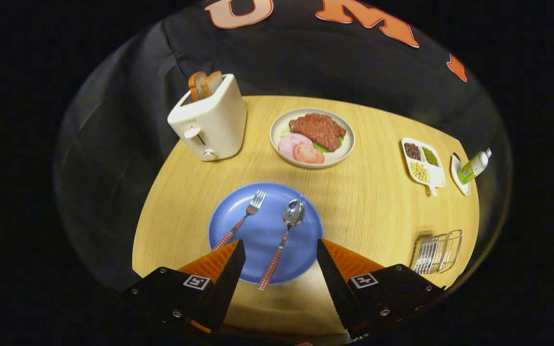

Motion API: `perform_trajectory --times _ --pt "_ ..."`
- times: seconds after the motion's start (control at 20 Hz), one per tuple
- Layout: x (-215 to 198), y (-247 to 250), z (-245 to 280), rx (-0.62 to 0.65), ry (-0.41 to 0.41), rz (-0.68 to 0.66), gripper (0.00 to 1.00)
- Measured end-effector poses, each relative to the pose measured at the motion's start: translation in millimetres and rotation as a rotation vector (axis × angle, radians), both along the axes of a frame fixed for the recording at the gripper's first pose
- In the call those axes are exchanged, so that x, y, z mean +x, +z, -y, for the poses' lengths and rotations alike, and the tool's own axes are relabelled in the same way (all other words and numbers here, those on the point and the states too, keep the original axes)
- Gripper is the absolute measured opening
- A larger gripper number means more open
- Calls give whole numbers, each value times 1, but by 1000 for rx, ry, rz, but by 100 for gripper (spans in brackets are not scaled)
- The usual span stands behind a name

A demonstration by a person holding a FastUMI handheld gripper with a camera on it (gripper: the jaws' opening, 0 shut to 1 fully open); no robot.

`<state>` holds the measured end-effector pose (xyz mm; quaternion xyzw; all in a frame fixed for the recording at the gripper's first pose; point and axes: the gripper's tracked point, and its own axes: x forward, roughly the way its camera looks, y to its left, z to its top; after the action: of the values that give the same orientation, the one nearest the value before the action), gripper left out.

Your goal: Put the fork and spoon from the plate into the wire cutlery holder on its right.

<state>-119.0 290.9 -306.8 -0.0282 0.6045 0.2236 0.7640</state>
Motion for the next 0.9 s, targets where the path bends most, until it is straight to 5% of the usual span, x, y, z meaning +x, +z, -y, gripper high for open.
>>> perform_trajectory --times 0.4,0.65,0.9 --pt "-46 -48 -8 -92 -28 -225 73" --pt "-52 -64 -6 -160 -64 -277 40" --pt "-56 -75 -8 -197 -90 -305 22"
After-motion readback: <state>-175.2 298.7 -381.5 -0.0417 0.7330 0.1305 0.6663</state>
